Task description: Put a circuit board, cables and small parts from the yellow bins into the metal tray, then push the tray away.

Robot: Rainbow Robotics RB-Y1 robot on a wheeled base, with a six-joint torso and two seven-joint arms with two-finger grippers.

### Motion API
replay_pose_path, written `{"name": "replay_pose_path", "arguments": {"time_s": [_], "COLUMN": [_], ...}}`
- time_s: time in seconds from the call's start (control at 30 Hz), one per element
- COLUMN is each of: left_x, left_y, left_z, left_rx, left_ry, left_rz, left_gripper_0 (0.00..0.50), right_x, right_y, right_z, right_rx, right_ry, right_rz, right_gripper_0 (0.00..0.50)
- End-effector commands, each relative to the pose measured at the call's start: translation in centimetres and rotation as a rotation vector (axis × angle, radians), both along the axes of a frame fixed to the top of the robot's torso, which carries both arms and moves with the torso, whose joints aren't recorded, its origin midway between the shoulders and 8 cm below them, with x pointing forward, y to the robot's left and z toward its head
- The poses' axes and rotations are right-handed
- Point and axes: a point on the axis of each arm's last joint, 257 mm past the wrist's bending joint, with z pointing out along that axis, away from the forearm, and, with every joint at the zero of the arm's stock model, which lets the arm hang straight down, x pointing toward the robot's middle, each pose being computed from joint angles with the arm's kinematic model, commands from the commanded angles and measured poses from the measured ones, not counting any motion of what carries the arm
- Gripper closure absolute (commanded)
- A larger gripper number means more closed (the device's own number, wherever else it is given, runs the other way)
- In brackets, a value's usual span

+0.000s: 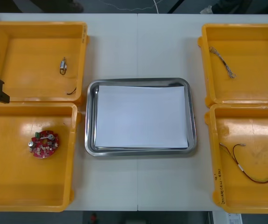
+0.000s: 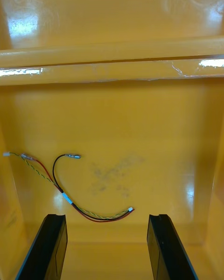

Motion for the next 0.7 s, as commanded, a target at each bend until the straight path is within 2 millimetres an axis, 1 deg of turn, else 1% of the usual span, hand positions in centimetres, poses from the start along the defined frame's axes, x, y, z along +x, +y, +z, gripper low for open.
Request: {"name": "replay_pose_path", "arguments": {"time_s": [0.03,0.07,0.1,0.23,0.33,0.4,0.43,0.5,0.53,0.7], "left_x": [-0.3,-1.6,-1.8,-1.8,-1.8,-2.1,-2.4,-2.8,-3.3,-3.5], "left_y": [0.3,-0.5,-0.8,-0.6,-0.6,-0.7,-0.7,-0.6,-0.5,-0.6], "left_z": [0.4,-3.2,-3.8,-3.7,-3.7,-4.1,-4.6,-5.1,-5.8,-7.1], "left_rx": [0.037,0.001,-0.009,0.001,-0.001,-0.005,-0.004,0.0,0.009,0.016], "left_ry": [-0.018,0.063,0.075,0.072,0.073,0.084,0.098,0.109,0.126,0.126], "left_rz": [-0.062,-0.063,-0.063,-0.058,-0.062,-0.065,-0.068,-0.067,-0.065,-0.073], "left_gripper_0": [0.0,0.0,0.0,0.0,0.0,0.0,0.0,0.0,0.0,0.0], "right_x": [0.6,0.7,0.7,0.5,0.1,-0.4,-1.1,-1.6,-2.3,-3.9], "right_y": [-1.1,-1.0,-1.0,-0.9,-0.8,-0.7,-0.6,-0.4,-0.3,-0.2], "right_z": [2.2,2.3,2.7,2.7,2.3,1.8,1.2,0.9,0.4,-1.1], "right_rx": [-0.041,-0.036,-0.038,-0.035,-0.034,-0.038,-0.048,-0.054,-0.063,-0.074], "right_ry": [-0.047,-0.052,-0.061,-0.062,-0.051,-0.039,-0.024,-0.016,-0.003,0.036], "right_rz": [0.015,0.015,0.017,0.021,0.033,0.042,0.05,0.057,0.062,0.075], "right_gripper_0": [0.0,0.0,0.0,0.0,0.0,0.0,0.0,0.0,0.0,0.0]}}
